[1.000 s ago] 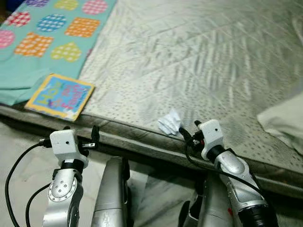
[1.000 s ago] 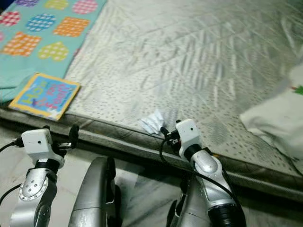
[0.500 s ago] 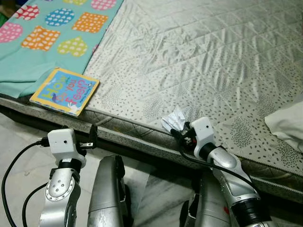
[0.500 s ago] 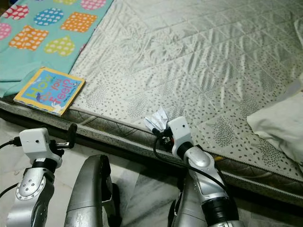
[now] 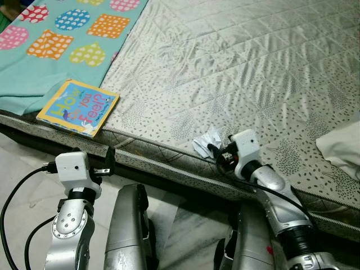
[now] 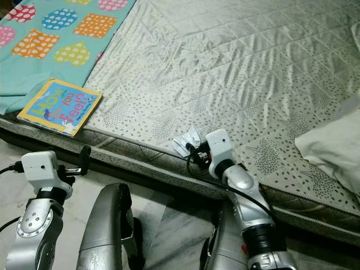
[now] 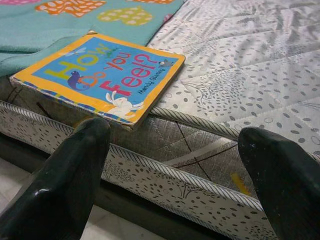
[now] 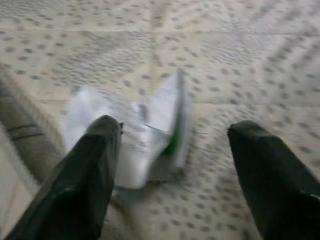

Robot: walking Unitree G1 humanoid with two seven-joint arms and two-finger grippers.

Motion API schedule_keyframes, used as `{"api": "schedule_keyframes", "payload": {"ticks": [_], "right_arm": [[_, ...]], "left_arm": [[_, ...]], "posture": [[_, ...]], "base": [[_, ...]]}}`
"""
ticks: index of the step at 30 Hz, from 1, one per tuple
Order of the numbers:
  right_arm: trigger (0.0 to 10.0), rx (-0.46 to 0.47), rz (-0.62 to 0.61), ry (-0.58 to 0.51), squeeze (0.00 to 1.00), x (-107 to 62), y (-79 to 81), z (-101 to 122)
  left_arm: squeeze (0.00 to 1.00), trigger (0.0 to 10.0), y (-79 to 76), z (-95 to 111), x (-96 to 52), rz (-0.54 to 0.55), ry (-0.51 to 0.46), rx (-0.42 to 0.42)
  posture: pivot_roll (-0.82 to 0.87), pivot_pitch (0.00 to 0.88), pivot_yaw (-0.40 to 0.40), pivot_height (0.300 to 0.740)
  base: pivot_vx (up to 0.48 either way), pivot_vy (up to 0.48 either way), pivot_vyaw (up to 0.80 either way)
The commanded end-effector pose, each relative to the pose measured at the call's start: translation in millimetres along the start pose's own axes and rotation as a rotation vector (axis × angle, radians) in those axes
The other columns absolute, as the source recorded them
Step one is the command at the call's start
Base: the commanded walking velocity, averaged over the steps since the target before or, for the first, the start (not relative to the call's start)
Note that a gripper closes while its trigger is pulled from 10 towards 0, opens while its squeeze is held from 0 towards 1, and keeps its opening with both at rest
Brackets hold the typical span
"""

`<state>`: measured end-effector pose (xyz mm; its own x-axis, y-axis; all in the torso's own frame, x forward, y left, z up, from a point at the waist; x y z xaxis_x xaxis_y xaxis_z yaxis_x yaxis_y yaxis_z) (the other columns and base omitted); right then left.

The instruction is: Clean up the room

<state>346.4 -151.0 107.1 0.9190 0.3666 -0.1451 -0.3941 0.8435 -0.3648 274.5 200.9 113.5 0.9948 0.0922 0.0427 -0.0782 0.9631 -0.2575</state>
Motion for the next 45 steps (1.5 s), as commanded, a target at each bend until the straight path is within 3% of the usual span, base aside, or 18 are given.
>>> {"api": "schedule_keyframes", "payload": {"ticks": [1,4,8,9,10,11,15,20,22,23,24,25,45], "right_arm": [[10.0,0.015,-0.020,0.005,1.00,-3.0,-6.3,-3.6],[10.0,0.104,-0.018,0.013,1.00,-3.5,-10.4,-4.1],[10.0,0.099,0.015,0.036,1.00,-2.3,-1.1,-6.1],[10.0,0.109,0.024,0.068,0.29,0.2,8.1,-8.2],[10.0,0.111,0.026,0.079,0.29,0.9,10.6,-9.0],[10.0,0.118,0.027,0.097,0.00,1.8,14.1,-10.2],[10.0,0.167,0.077,0.155,0.00,6.9,34.8,-10.8],[10.0,0.196,0.072,0.156,0.00,13.4,42.6,-4.2],[8.0,0.194,0.056,0.153,0.00,15.9,43.9,-1.2],[1.3,0.192,0.033,0.155,0.00,16.8,43.1,-1.0],[1.3,0.192,0.033,0.155,0.00,16.8,43.1,-1.0],[0.0,0.200,0.019,0.156,0.00,17.8,43.4,-0.9],[0.0,0.283,-0.045,0.189,0.00,21.6,45.0,-7.2]], "left_arm": [[0.00,10.0,6.4,-0.4,-3.6,0.018,0.011,0.019],[0.00,10.0,5.9,-0.7,-2.9,0.014,0.013,0.021],[0.00,10.0,3.7,-1.3,-1.4,0.002,0.015,0.028],[0.00,10.0,2.7,-0.3,-0.9,-0.003,0.012,0.030],[0.00,10.0,2.2,0.1,-0.8,-0.004,0.011,0.030],[0.00,10.0,2.1,0.7,-1.1,-0.004,0.010,0.031],[0.00,10.0,7.5,2.4,-4.8,0.005,0.011,0.038],[0.00,10.0,7.8,3.0,-4.5,0.009,0.008,0.040],[0.00,10.0,6.5,3.2,-4.3,0.007,0.007,0.041],[0.00,10.0,5.9,3.3,-4.4,0.005,0.007,0.042],[0.00,10.0,5.9,3.3,-4.4,0.005,0.007,0.042],[0.00,10.0,6.3,3.4,-4.5,0.005,0.007,0.042],[0.00,10.0,6.2,6.6,-0.7,0.002,-0.004,0.056]], "posture": [[0.13,0.299,0.023,0.543],[0.13,0.296,0.026,0.543],[0.13,0.296,0.028,0.543],[0.13,0.296,0.029,0.543],[0.14,0.297,0.027,0.543],[0.14,0.297,0.027,0.543],[0.15,0.297,0.024,0.543],[0.16,0.295,0.021,0.543],[0.16,0.295,0.021,0.543],[0.16,0.295,0.021,0.543],[0.16,0.295,0.021,0.543],[0.16,0.293,0.023,0.543],[0.16,0.283,0.030,0.543]], "base": [[0.000,0.000,0.00],[0.000,0.000,0.00],[0.000,0.000,0.00],[0.000,0.000,0.00],[0.000,0.000,0.00],[0.000,0.000,0.00],[0.000,0.000,0.00],[0.000,0.000,0.00],[0.000,0.000,0.00],[0.000,0.000,0.00],[0.000,0.000,0.00],[0.000,0.000,0.00],[0.000,0.000,0.00]]}}
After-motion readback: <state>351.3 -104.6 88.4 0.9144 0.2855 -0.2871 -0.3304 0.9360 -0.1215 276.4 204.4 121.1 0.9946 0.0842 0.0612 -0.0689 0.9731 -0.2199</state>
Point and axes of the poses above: a point about 5 cm out from each wrist's last joint towards the gripper, its own x axis pointing out of the wrist towards the gripper, its own z axis along the axis of the wrist's last joint, y = z × x, the point moved 2 cm from there along x, pointing out of the wrist towards the gripper, and after that the axes turned 13 degrees about -x, right-handed, at the moved point
